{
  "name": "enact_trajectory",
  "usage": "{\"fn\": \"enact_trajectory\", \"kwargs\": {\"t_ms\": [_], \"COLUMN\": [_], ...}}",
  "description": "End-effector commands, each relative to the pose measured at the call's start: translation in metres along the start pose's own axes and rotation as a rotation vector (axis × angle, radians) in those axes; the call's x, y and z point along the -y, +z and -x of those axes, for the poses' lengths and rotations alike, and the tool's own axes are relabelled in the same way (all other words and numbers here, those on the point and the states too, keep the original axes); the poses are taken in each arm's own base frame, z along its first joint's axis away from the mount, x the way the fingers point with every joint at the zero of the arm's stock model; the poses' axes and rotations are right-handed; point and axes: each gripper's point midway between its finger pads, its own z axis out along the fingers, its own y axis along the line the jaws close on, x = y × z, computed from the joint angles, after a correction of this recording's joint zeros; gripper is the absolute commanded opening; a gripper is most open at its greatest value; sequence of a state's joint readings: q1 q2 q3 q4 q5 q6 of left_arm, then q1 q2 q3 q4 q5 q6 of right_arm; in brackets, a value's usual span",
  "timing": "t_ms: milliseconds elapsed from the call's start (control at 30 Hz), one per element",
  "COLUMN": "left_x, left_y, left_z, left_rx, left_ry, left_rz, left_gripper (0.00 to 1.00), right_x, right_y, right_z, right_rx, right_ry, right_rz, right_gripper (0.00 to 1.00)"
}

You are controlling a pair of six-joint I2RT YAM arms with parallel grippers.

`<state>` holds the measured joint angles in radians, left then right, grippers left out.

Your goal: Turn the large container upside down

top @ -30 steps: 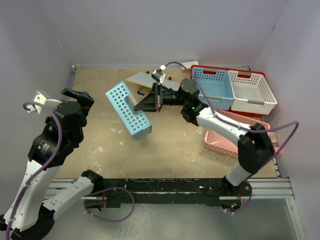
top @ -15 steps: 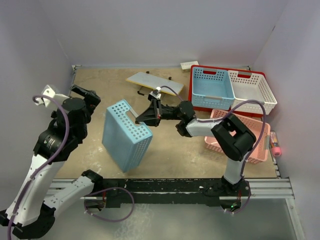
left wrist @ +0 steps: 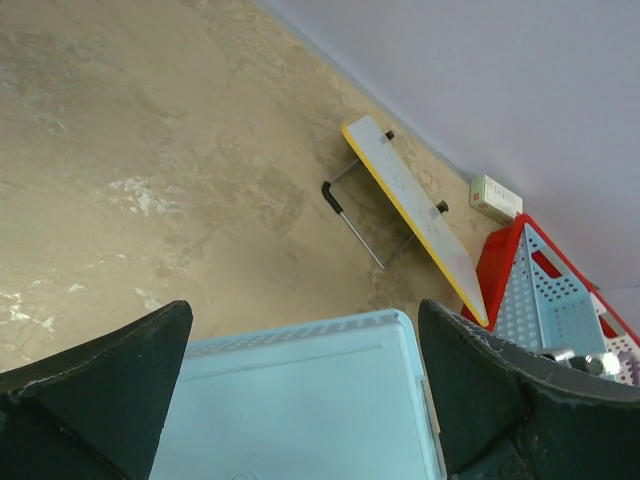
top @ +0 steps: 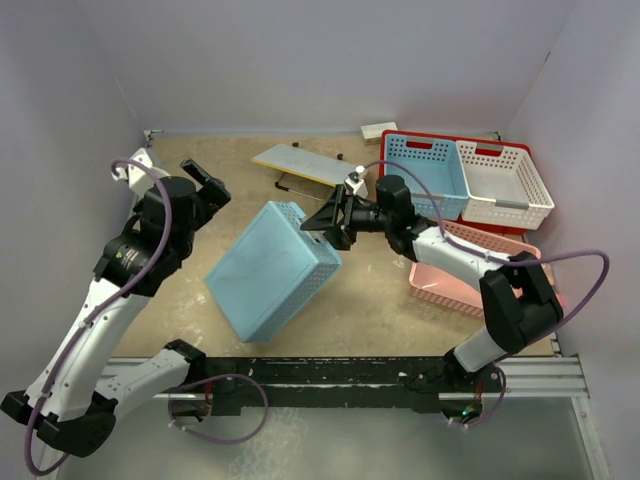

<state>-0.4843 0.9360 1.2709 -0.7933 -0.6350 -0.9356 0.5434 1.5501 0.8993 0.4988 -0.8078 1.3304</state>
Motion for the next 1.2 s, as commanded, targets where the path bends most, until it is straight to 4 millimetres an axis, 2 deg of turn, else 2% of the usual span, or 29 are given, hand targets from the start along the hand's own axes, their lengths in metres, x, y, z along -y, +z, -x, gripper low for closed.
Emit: {"fn": "enact_trajectory", "kwargs": {"t_ms": [0, 233, 400, 567, 700, 833, 933, 1000, 1100, 1167], "left_x": [0.02, 0.027, 0.027, 0.028, 0.025, 0.017, 0.016, 0.016, 0.022, 0.024], "left_y": [0.009, 0.018, 0.024, 0.027, 0.027, 0.025, 0.025, 0.027, 0.029, 0.028], "left_z": [-0.017, -0.041, -0.052, -0.063, -0.08, -0.097, -0.106, -0.106, -0.103, -0.101], "left_rx": [-0.07, -0.15, -0.178, -0.219, -0.284, -0.347, -0.37, -0.366, -0.345, -0.338], "left_ry": [0.056, 0.131, 0.173, 0.245, 0.332, 0.386, 0.399, 0.398, 0.367, 0.347], "left_rz": [-0.088, -0.129, -0.134, -0.161, -0.191, -0.21, -0.23, -0.23, -0.234, -0.24], "left_gripper": [0.91, 0.91, 0.91, 0.91, 0.92, 0.92, 0.92, 0.92, 0.92, 0.92], "right_x": [0.032, 0.055, 0.074, 0.087, 0.093, 0.096, 0.114, 0.125, 0.138, 0.144], "right_y": [-0.017, -0.057, -0.08, -0.108, -0.125, -0.118, -0.111, -0.106, -0.093, -0.079], "right_z": [0.007, 0.042, 0.052, 0.051, 0.029, -0.01, -0.04, -0.053, -0.058, -0.05], "right_rx": [0.024, 0.14, 0.122, 0.146, 0.165, 0.102, -0.004, -0.083, -0.122, -0.105], "right_ry": [-0.213, -0.392, -0.485, -0.528, -0.564, -0.607, -0.697, -0.738, -0.747, -0.75], "right_rz": [-0.319, -0.663, -0.842, -0.964, -0.931, -0.759, -0.769, -0.817, -0.831, -0.827], "right_gripper": [0.85, 0.98, 1.0, 1.0, 1.0, 1.0, 1.0, 1.0, 0.99, 0.99]}}
